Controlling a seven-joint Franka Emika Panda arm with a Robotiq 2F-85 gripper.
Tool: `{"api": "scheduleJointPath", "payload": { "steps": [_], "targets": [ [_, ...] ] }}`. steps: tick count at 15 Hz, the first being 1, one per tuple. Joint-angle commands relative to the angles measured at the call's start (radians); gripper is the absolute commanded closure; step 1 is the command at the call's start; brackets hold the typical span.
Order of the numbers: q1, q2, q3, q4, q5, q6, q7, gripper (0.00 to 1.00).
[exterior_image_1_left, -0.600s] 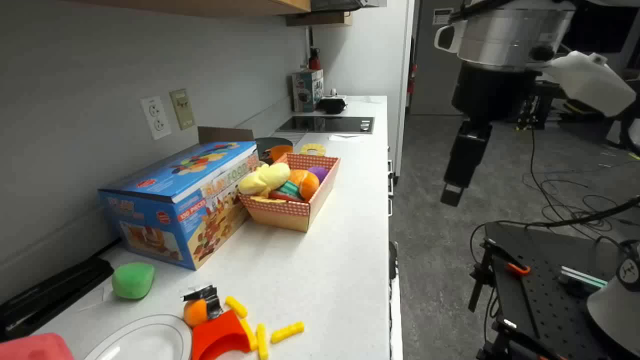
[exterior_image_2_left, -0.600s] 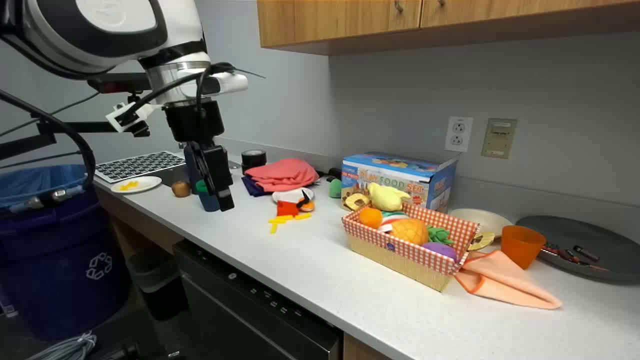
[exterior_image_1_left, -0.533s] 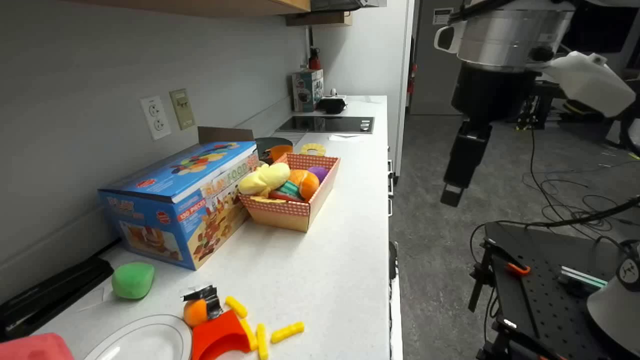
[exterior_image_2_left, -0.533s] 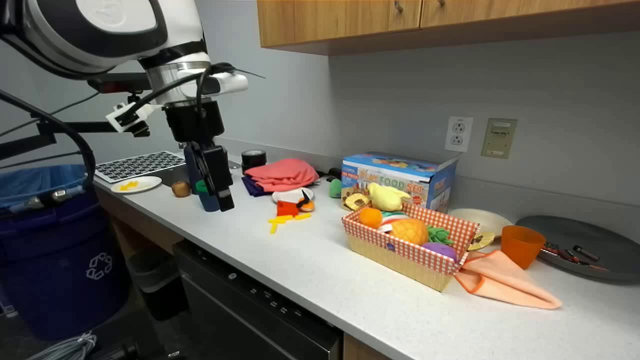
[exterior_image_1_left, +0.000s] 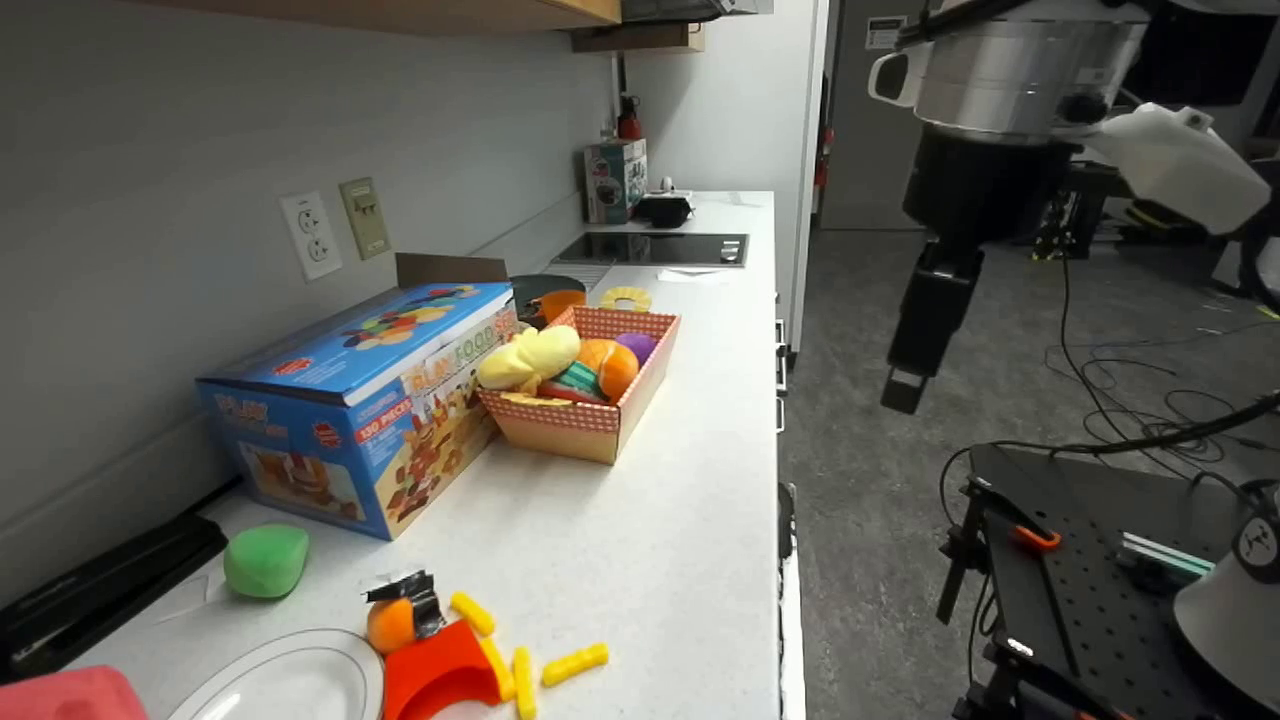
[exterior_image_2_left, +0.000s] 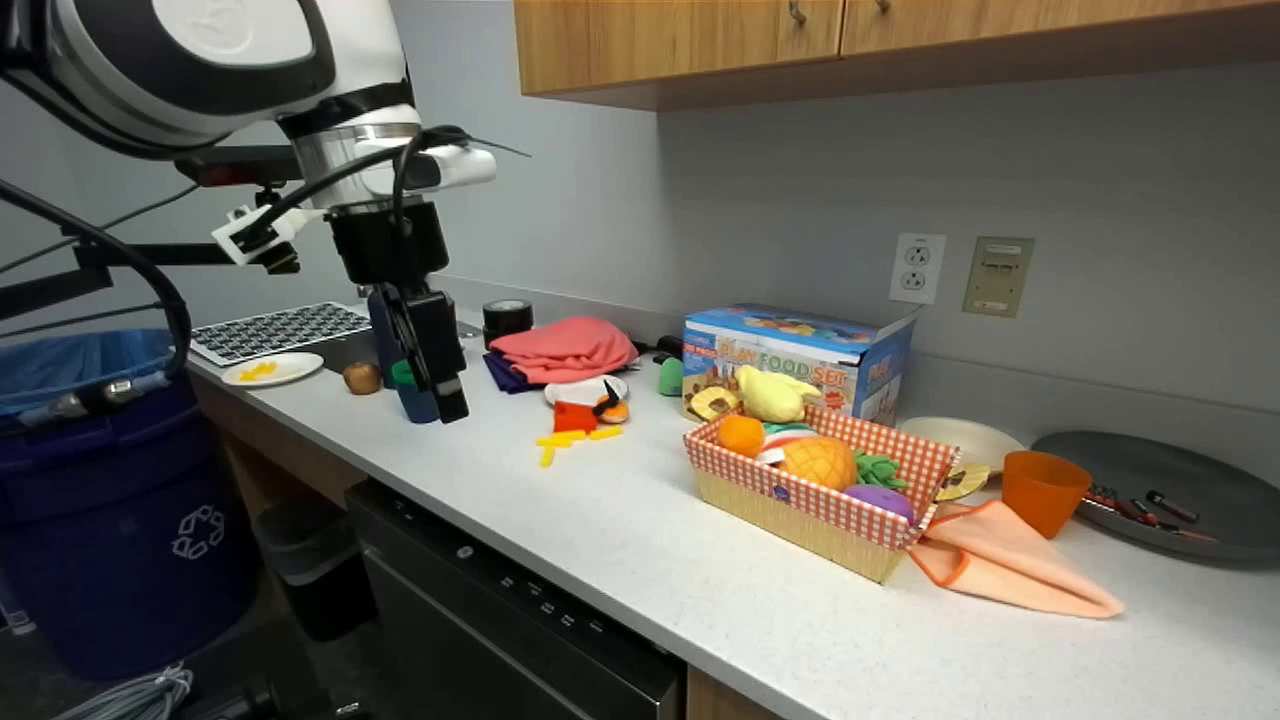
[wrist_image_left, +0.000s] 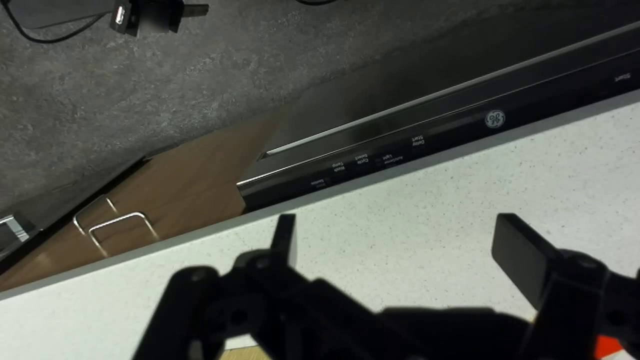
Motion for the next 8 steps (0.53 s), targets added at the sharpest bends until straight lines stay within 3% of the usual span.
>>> {"api": "scheduleJointPath", "payload": {
  "steps": [1, 8],
  "targets": [
    [0.014, 0.002, -0.015, 0.001, -0.012, -0.002, 0.009, 0.0],
    [0.014, -0.048, -0.026, 0.044, -0.028, -0.041, -0.006, 0.0]
  ]
}}
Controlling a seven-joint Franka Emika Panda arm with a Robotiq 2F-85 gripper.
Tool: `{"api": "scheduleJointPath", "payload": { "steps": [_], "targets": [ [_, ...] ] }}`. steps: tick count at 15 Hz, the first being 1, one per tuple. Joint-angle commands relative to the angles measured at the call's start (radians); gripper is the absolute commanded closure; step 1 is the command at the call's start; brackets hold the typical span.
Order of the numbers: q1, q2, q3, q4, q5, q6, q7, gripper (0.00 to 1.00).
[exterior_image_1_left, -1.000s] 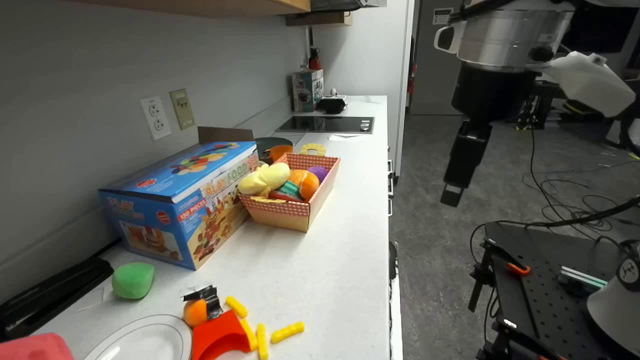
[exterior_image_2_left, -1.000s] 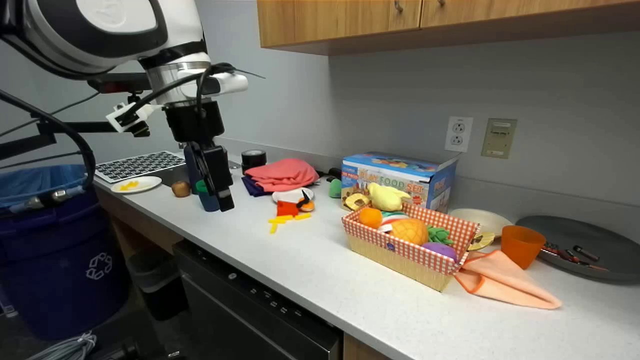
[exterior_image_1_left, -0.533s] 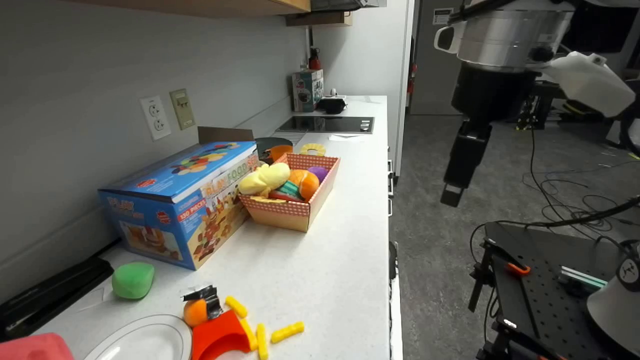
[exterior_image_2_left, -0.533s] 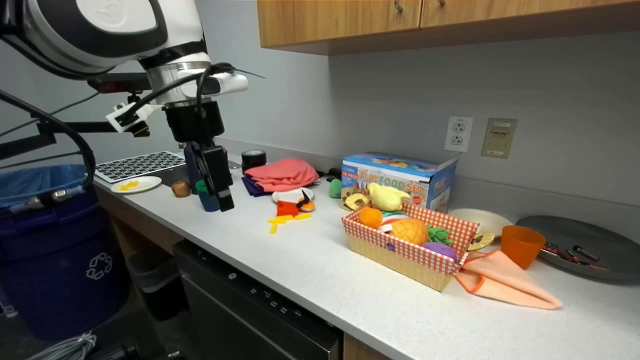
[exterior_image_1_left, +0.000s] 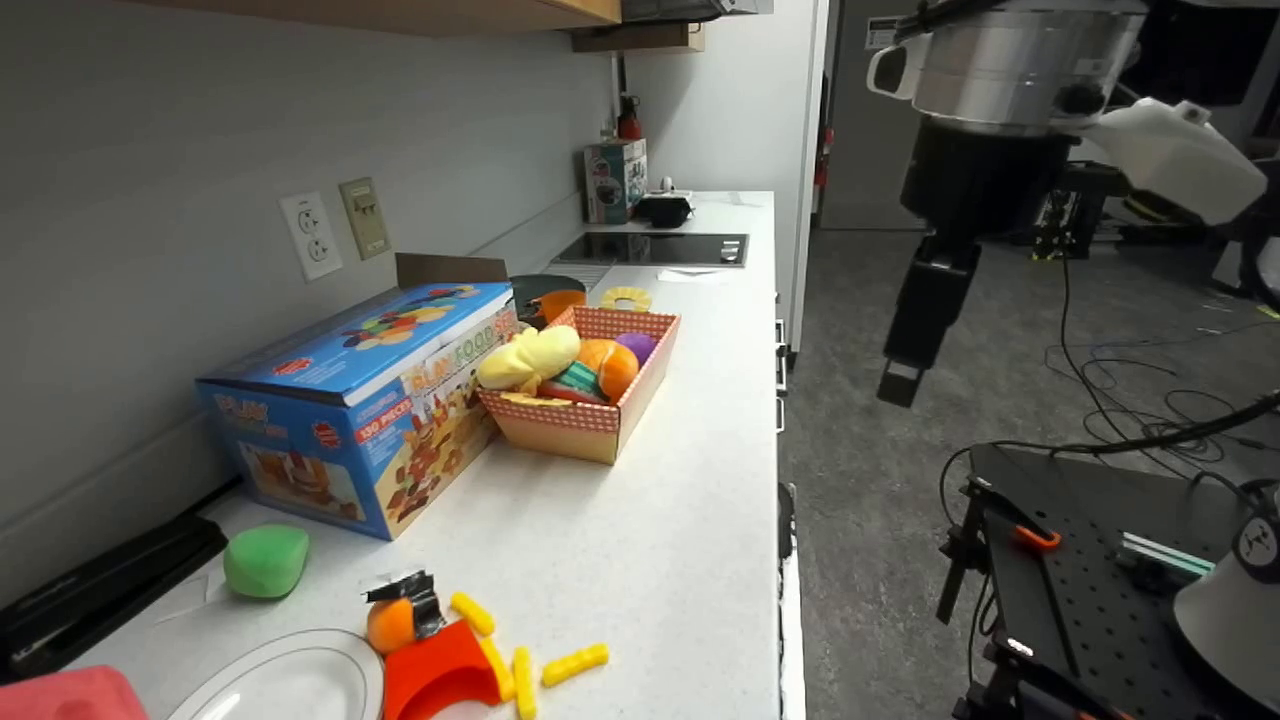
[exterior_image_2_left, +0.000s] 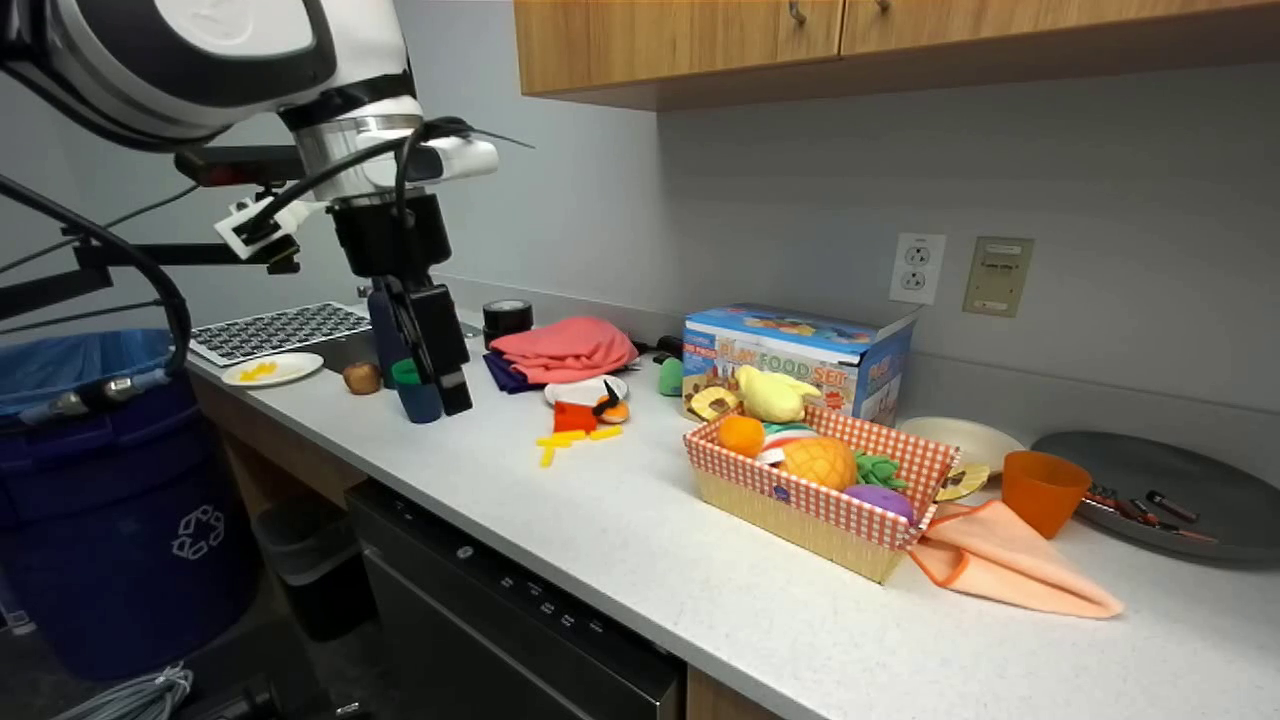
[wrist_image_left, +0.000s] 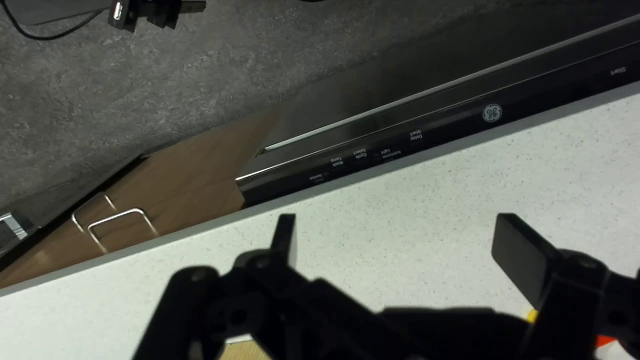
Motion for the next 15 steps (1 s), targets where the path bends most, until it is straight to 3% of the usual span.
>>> {"api": "scheduleJointPath", "payload": {
  "steps": [1, 6, 13, 15],
  "targets": [
    [0.01, -0.063, -0.015, 0.054, -0.038, -0.053, 0.0, 0.0],
    [-0.009, -0.108, -0.018, 0.169, -0.101, -0.098, -0.004, 0.0],
    [-0.005, -0.087, -0.032, 0.19, -0.068, -0.054, 0.008, 0.0],
    [-0.045, -0.07, -0.048, 0.232, -0.074, -0.019, 0.042, 0.0]
  ]
}}
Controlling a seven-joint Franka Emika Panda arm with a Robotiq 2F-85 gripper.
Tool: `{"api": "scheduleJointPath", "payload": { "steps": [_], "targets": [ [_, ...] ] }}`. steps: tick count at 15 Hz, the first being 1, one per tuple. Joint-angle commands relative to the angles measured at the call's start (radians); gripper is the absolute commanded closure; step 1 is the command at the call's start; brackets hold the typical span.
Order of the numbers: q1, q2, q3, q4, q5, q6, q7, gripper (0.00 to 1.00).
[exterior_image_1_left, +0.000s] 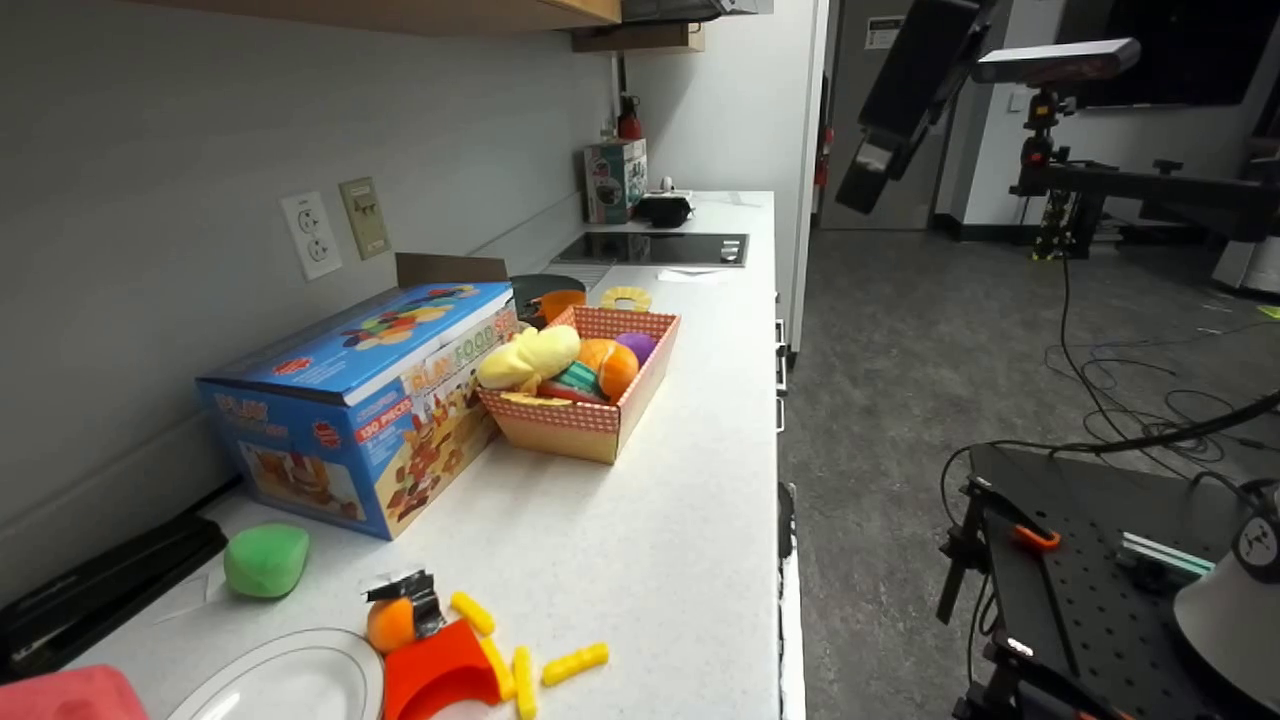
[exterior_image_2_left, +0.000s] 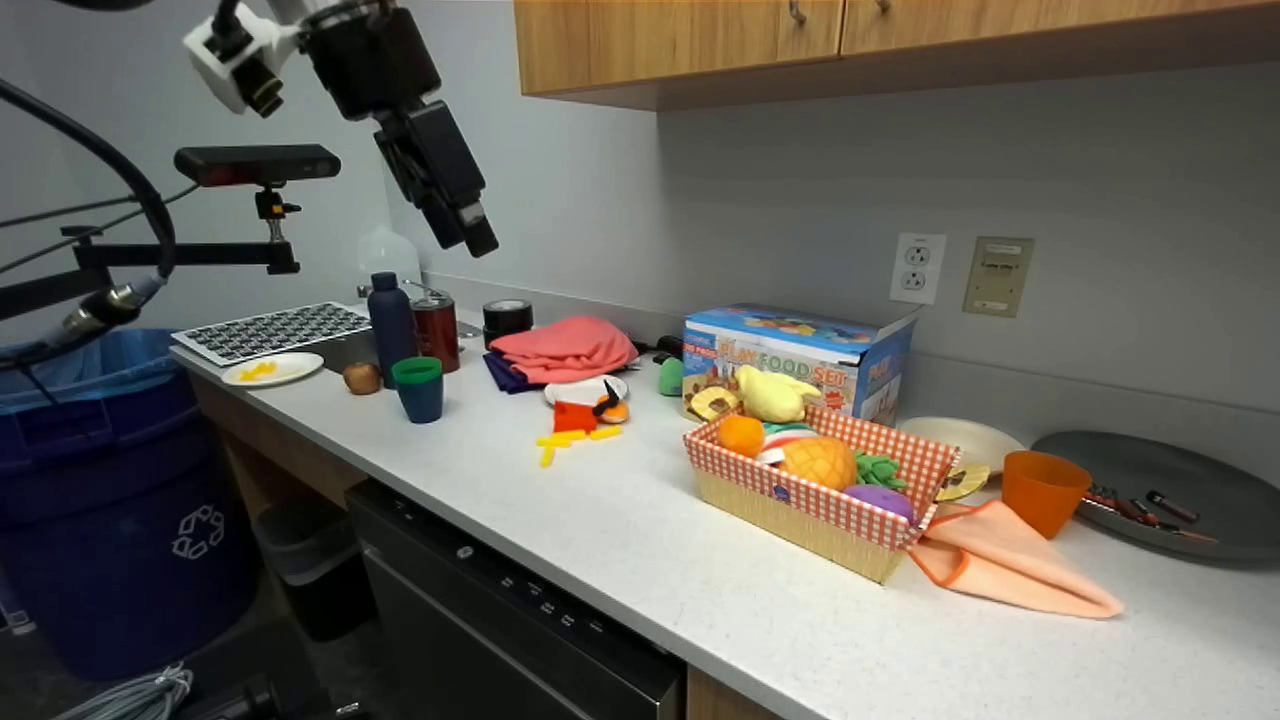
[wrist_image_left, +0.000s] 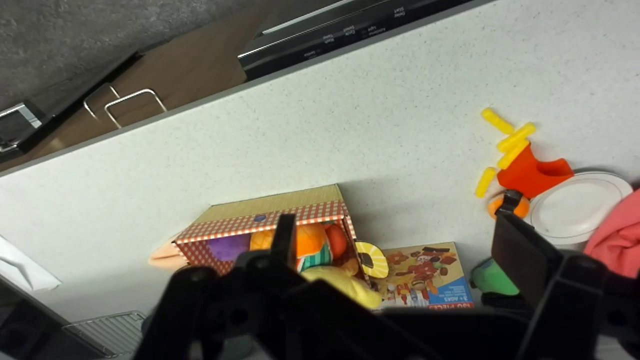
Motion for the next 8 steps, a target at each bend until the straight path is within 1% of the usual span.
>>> {"api": "scheduleJointPath", "payload": {
  "steps": [1, 5, 7, 8],
  "targets": [
    [-0.061, 0.028, -0.031, 0.075, -0.006, 0.051, 0.049, 0.0],
    [-0.159, 0.099, -0.072, 0.208, -0.039, 0.14, 0.058, 0.0],
    [-0.199, 0.15, -0.073, 0.273, -0.052, 0.197, 0.069, 0.0],
    [-0.229, 0.173, -0.059, 0.301, -0.065, 0.239, 0.106, 0.0]
  ]
}}
